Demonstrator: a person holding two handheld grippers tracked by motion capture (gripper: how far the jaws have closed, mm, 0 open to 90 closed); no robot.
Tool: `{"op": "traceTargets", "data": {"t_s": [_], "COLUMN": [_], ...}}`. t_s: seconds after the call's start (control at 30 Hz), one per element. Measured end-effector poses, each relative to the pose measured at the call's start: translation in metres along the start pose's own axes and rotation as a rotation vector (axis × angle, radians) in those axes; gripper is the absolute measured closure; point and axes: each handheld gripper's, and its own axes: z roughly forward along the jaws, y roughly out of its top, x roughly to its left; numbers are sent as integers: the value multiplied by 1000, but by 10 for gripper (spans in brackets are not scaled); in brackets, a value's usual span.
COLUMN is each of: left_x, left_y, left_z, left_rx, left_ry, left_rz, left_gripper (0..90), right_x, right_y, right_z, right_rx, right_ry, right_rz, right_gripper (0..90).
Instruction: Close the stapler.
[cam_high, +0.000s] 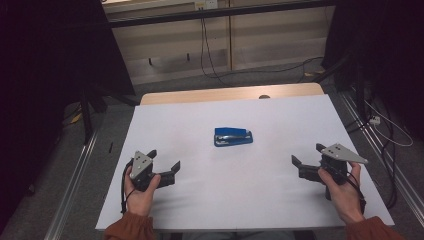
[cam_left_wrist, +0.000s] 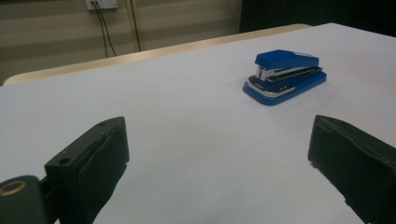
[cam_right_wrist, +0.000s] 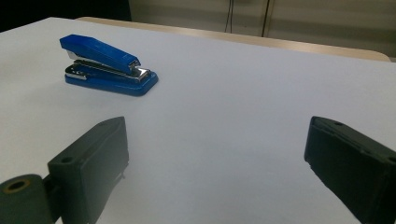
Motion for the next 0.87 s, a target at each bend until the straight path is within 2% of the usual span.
{"op": "traceTargets", "data": {"t_s": [0.13, 0.2, 0.33, 0.43, 0.47, 0.57, 0.63, 0.73, 0.87], "left_x": [2, 3, 1, -2, -2, -2, -3, -2, 0], "left_y": [-2, -4, -7, -11, -11, -12, -13, -13, -12], "left_z": [-7, -10, -16, -22, -24, -24, -23, -23, -24], "left_rx": [9, 10, 15, 15, 3, -2, 2, -6, -7], "left_ry": [43, 20, 4, 6, 2, 5, -12, 4, 2], "left_rz": [-2, -23, -25, -11, -22, -13, -28, -33, -38], "left_gripper": [51, 52, 52, 52, 51, 51, 51, 51, 51], "right_x": [0, 0, 0, 0, -1, -1, -1, 0, 1], "right_y": [-3, -4, -6, -8, -9, -11, -10, -9, -9], "right_z": [-7, -9, -13, -16, -17, -18, -17, -15, -14], "right_rx": [-4, -7, -5, 7, 7, 1, 0, -12, -14], "right_ry": [-7, -2, -7, -13, -10, -12, -6, 0, 11], "right_rz": [6, 9, 8, 8, 12, 15, 20, 21, 19], "right_gripper": [64, 65, 66, 65, 65, 65, 65, 65, 60]}}
